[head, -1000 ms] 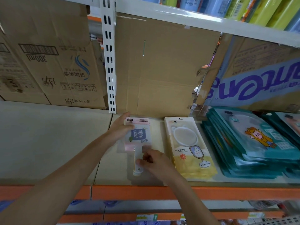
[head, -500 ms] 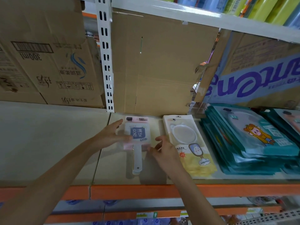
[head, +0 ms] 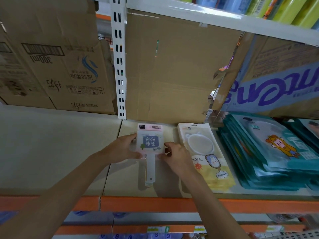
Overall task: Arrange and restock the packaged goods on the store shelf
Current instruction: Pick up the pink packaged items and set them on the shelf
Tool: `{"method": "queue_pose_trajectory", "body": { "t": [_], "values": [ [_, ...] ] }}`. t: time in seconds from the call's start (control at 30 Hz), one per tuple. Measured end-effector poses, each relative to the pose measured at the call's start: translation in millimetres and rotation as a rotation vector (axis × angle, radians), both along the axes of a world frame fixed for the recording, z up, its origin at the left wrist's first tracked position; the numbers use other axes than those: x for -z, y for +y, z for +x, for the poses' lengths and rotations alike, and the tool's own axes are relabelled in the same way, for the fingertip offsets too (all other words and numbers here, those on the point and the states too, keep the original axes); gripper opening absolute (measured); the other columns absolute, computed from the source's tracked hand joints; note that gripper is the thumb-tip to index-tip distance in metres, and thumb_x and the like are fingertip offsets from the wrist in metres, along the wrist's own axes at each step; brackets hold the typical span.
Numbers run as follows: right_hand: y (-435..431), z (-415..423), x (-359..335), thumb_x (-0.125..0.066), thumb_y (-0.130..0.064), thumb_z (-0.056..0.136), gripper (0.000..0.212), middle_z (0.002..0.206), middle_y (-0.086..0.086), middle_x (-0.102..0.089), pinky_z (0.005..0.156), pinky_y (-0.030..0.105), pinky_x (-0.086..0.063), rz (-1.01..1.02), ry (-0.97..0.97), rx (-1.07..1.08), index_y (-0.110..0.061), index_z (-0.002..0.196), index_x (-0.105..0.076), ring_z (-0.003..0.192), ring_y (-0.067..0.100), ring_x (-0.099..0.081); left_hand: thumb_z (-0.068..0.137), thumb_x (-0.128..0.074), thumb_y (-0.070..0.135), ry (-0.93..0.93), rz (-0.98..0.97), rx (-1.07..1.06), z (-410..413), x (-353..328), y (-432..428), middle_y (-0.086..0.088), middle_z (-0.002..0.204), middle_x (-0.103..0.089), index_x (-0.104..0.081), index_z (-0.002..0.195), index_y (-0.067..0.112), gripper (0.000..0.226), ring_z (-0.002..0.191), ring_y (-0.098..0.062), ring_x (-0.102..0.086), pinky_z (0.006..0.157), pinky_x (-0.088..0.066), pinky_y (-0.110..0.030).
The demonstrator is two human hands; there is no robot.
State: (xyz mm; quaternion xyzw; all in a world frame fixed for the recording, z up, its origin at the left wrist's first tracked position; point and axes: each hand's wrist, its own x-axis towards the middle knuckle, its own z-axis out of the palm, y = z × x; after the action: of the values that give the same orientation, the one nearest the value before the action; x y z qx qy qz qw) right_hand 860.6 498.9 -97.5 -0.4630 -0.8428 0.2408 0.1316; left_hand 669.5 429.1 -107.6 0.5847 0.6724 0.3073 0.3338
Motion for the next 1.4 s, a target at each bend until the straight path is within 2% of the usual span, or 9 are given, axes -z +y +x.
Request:
{"method": "queue_pose_trajectory", "body": {
  "t": [0.17, 0.33, 0.57, 0.73, 0.9, 1.1, 1.23, 1.33, 1.4],
  "values": [
    [1.6, -0.2, 1.8, -0.066, -0.033, 0.083, 0.04, 0.111, 0.004, -0.067, 0.083, 0.028, -0.046, -0.013, 0.015, 0.023, -0.016, 0.119, -0.059, 0.101, 0.021, -0.061, 0.076, -0.074, 0.018, 0.065, 0.019, -0.017, 4.5, -0.3, 1.9, 0.004, 0.125, -0.059, -0.048, 0.131, 0.021, 0.061, 0.115, -0.013, -0.053, 0.1, -0.042, -0.036],
    [1.2, -0.1, 2.9, -0.066, -0.033, 0.083, 0.039, 0.109, 0.006, -0.068, 0.081, 0.03, -0.048, 0.015, 0.008, 0.015, -0.015, 0.118, -0.06, 0.098, 0.022, -0.062, 0.077, -0.074, 0.015, 0.036, 0.028, -0.028, 6.9, 0.2, 1.0, 0.008, 0.114, -0.059, -0.048, 0.129, 0.019, 0.058, 0.107, -0.009, -0.054, 0.087, -0.04, -0.023],
    [3.5, -0.9, 2.6, -0.069, -0.032, 0.081, 0.037, 0.107, 0.006, -0.068, 0.081, 0.031, -0.049, 0.017, 0.014, 0.015, -0.014, 0.113, -0.062, 0.095, 0.022, -0.063, 0.076, -0.074, 0.012, 0.014, 0.036, -0.054, 8.1, 2.6, -0.1, 0.006, 0.112, -0.061, -0.052, 0.124, 0.017, 0.054, 0.108, -0.011, -0.057, 0.098, -0.045, -0.034],
    [-1.9, 1.5, 1.2, -0.064, -0.039, 0.084, 0.048, 0.109, 0.006, -0.067, 0.08, 0.03, -0.047, 0.031, -0.011, 0.017, -0.015, 0.124, -0.055, 0.099, 0.023, -0.062, 0.075, -0.075, 0.016, 0.001, 0.012, -0.078, 9.7, 0.1, -5.2, 0.011, 0.111, -0.06, -0.05, 0.124, 0.02, 0.054, 0.108, -0.01, -0.055, 0.099, -0.044, -0.036],
    [-16.8, 18.0, -3.4, -0.06, -0.03, 0.088, 0.042, 0.11, 0.001, -0.065, 0.083, 0.029, -0.046, 0.076, -0.019, -0.004, -0.017, 0.126, -0.051, 0.1, 0.018, -0.061, 0.081, -0.068, 0.033, 0.264, -0.165, -0.153, 4.6, -3.4, -30.2, -0.003, 0.13, -0.052, -0.048, 0.131, 0.012, 0.057, 0.117, -0.016, -0.05, 0.092, -0.04, -0.026],
    [-38.1, 29.4, -4.0, -0.06, -0.02, 0.087, 0.03, 0.103, -0.003, -0.068, 0.085, 0.024, -0.046, -0.04, -0.012, -0.157, -0.018, 0.117, -0.06, 0.093, 0.011, -0.061, 0.084, -0.064, 0.037, 0.306, -0.155, 0.049, 24.9, -2.8, -61.9, 0.015, 0.123, -0.049, -0.053, 0.126, 0.026, 0.044, 0.118, -0.006, -0.046, 0.09, -0.034, -0.016],
    [-49.0, 26.3, 0.5, -0.063, -0.021, 0.083, 0.037, 0.101, -0.001, -0.07, 0.084, 0.03, -0.05, -0.085, 0.023, -0.237, -0.02, 0.12, -0.06, 0.085, 0.011, -0.061, 0.064, -0.042, 0.062, 0.32, -0.094, 0.104, 42.1, -2.3, -66.4, 0.022, 0.126, -0.037, -0.042, 0.135, 0.028, 0.078, 0.124, -0.003, -0.035, 0.093, -0.026, -0.011],
    [-53.2, 25.6, 1.0, -0.066, -0.026, 0.081, 0.037, 0.099, -0.002, -0.07, 0.079, 0.028, -0.051, -0.075, 0.033, -0.263, -0.021, 0.117, -0.062, 0.078, 0.006, -0.058, 0.084, -0.054, 0.039, 0.265, -0.011, 0.123, 53.8, -5.5, -68.2, 0.023, 0.124, -0.031, -0.028, 0.14, 0.032, 0.063, 0.116, 0.005, -0.03, 0.083, -0.023, 0.001],
    [-54.7, 26.1, 0.7, -0.066, -0.029, 0.081, 0.037, 0.099, -0.003, -0.07, 0.077, 0.025, -0.05, -0.061, 0.046, -0.249, -0.022, 0.117, -0.063, 0.077, 0.004, -0.057, 0.09, -0.057, 0.021, 0.238, 0.01, 0.133, 57.1, -3.7, -68.9, 0.016, 0.135, -0.04, -0.031, 0.14, 0.032, 0.058, 0.122, -0.001, -0.035, 0.085, -0.025, -0.003]
  ]
}}
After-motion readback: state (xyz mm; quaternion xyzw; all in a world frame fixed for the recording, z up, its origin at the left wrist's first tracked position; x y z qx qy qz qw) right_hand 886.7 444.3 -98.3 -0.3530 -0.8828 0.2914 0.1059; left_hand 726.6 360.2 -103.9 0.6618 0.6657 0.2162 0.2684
